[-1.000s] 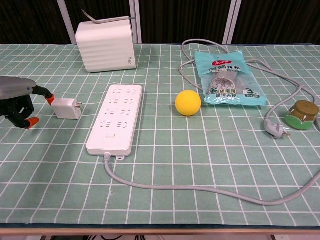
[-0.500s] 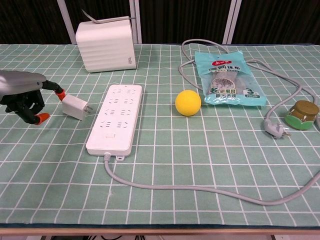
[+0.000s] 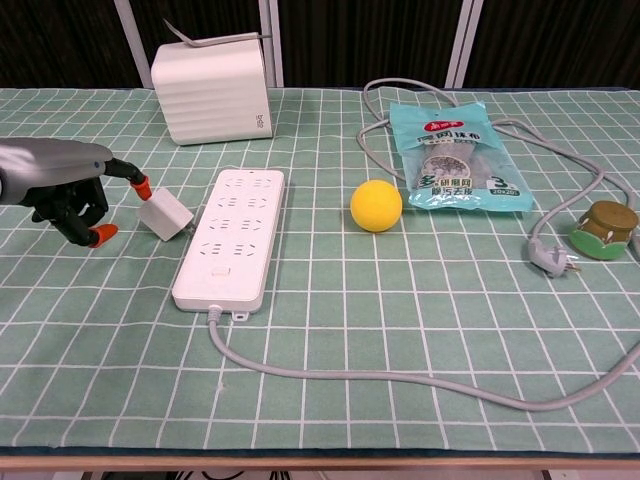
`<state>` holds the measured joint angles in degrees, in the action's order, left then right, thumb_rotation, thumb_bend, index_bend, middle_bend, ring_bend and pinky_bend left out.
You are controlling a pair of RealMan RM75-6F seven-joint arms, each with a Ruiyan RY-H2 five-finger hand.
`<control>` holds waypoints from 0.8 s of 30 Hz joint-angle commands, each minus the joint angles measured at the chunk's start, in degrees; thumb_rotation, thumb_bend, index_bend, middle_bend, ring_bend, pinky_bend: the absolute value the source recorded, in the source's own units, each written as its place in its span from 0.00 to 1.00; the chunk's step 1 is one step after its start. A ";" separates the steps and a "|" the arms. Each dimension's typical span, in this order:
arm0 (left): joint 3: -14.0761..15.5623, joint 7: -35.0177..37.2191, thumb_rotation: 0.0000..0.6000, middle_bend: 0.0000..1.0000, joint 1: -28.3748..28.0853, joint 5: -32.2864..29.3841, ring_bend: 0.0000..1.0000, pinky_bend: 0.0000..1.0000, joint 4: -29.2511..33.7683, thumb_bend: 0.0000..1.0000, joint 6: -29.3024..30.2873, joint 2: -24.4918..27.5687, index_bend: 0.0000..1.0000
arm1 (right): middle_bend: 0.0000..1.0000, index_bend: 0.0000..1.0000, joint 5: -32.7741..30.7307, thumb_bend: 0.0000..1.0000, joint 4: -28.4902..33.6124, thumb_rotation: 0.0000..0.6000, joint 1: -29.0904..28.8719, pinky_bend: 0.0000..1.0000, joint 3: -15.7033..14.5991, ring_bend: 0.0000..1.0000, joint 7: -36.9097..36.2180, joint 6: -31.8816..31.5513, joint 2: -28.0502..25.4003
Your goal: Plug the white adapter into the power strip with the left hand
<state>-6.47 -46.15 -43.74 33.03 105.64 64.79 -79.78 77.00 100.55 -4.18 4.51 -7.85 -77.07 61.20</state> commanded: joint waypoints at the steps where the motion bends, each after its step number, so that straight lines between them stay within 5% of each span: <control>1: 0.05 0.20 1.00 0.78 -0.21 -0.10 0.72 0.71 0.07 0.45 0.10 -0.08 0.24 | 0.00 0.00 0.04 0.34 0.02 1.00 0.01 0.00 -0.02 0.00 -0.01 -0.01 0.00; 18: 0.17 4.69 1.00 0.75 0.37 4.32 0.69 0.71 1.62 0.42 1.44 1.52 0.24 | 0.00 0.00 0.17 0.34 0.11 1.00 0.05 0.00 -0.09 0.00 0.06 -0.11 0.01; 20: -0.01 5.37 1.00 0.65 0.52 4.99 0.61 0.67 1.41 0.32 1.78 1.50 0.23 | 0.00 0.00 0.11 0.34 0.10 1.00 0.04 0.00 -0.07 0.00 0.04 -0.08 0.01; 24: -0.43 6.58 1.00 0.38 0.69 6.53 0.30 0.40 -0.11 0.16 2.55 0.97 0.22 | 0.00 0.00 0.08 0.34 0.11 1.00 0.04 0.00 -0.07 0.00 -0.02 -0.05 -0.01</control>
<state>-6.71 -39.86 -43.09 39.19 106.03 67.06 -78.59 77.08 100.66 -4.14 4.45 -7.87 -77.12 61.20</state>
